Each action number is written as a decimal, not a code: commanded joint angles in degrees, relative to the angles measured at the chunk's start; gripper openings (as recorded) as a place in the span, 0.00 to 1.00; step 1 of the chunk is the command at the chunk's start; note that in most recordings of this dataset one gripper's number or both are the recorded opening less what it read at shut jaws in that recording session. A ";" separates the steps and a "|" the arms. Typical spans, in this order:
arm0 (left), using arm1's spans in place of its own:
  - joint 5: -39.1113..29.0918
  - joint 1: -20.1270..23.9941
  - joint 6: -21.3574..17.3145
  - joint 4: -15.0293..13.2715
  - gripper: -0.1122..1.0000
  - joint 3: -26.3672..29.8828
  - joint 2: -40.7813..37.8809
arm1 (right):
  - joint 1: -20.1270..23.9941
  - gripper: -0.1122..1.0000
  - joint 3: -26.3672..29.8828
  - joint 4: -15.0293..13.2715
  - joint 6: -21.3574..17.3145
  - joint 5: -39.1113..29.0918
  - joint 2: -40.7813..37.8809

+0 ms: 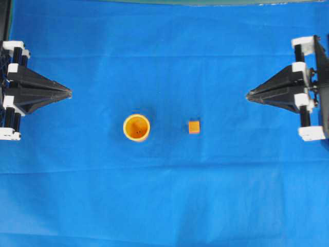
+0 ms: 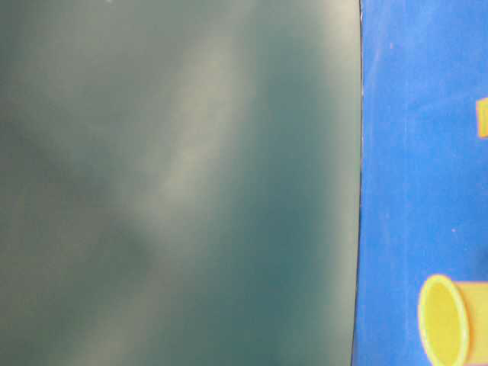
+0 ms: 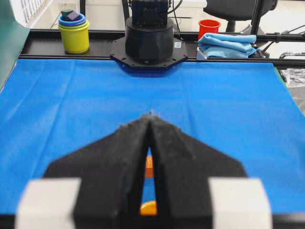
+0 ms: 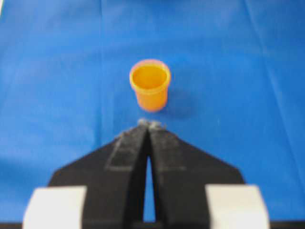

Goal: Move the block forward with right arm.
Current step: 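Move the open right gripper left over the small orange cube, then lower the right gripper and close its fingers around the orange cube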

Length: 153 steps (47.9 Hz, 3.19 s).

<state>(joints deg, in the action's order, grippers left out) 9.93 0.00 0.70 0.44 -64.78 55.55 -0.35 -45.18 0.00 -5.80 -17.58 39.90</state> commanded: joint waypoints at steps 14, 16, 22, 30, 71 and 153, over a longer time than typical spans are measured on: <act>0.44 0.18 -0.26 0.09 0.10 1.85 -0.26 | -0.88 0.10 6.68 -0.09 -0.44 -8.00 -10.28; 0.44 0.09 -0.26 0.09 0.10 1.93 -0.26 | -0.88 0.10 7.65 -0.09 -0.18 -8.09 -12.04; 0.44 0.09 -0.79 0.09 0.10 2.02 -0.26 | -0.88 0.11 9.93 -0.18 0.70 -8.44 -16.35; 0.35 0.09 -0.97 0.09 0.10 2.11 -0.09 | -0.88 0.13 13.01 -0.35 2.46 -9.14 -22.24; -1.32 0.09 -0.97 0.18 0.10 2.37 2.02 | 1.05 0.59 15.56 -0.35 3.60 -5.54 -42.01; -1.32 0.09 -0.88 0.18 0.10 2.55 1.67 | 1.23 0.47 14.50 -2.20 3.43 -1.32 -48.34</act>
<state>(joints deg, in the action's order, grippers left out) 8.35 0.00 -0.18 0.44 -64.25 57.66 0.09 -31.82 -2.55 -2.29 -18.28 -10.28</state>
